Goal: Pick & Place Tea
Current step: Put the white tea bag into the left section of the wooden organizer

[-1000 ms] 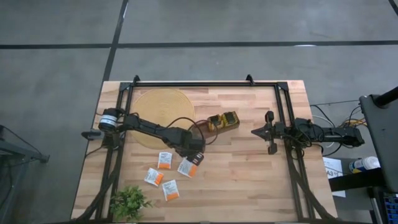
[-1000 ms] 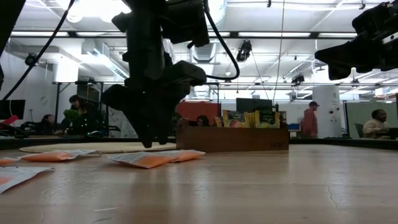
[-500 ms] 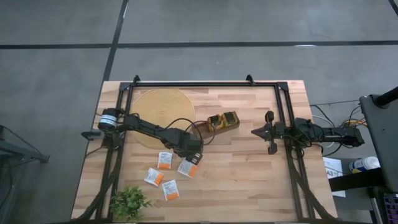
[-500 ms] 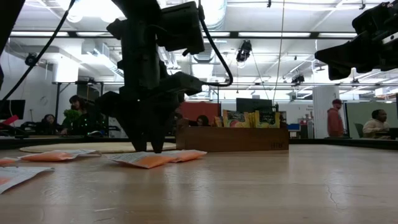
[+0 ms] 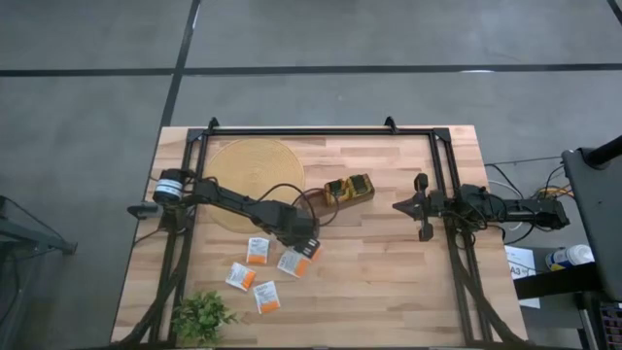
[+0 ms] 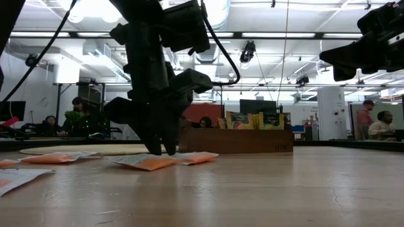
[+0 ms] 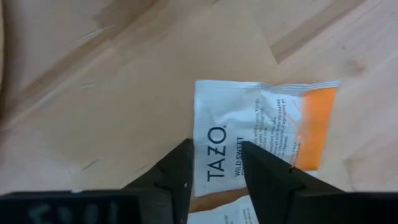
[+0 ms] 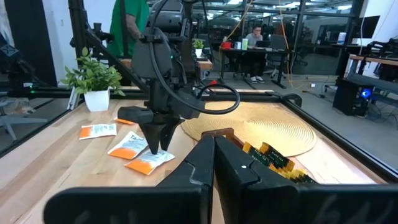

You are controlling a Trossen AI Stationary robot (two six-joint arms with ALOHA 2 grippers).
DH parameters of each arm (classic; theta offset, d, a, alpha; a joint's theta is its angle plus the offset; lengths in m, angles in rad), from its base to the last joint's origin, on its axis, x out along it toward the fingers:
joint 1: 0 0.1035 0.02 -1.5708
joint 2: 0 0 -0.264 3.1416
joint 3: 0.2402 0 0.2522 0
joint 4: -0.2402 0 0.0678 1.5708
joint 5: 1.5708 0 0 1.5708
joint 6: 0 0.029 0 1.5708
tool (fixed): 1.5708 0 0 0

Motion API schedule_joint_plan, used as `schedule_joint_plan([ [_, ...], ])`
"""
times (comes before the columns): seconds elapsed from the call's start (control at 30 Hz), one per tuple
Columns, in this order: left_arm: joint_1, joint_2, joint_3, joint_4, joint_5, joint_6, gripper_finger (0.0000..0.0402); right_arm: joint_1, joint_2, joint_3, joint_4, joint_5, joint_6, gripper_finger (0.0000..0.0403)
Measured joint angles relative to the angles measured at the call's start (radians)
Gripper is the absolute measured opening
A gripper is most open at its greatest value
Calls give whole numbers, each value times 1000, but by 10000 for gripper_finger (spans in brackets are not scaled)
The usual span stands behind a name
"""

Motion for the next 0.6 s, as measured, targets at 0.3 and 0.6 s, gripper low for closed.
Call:
schedule_joint_plan([
  [0.3,2,0,-26,-2,4,8,6,0,0,0,0,0,0,9],
  [0.6,6,-6,-17,-5,7,38,0,0,0,0,0,0,0,9],
])
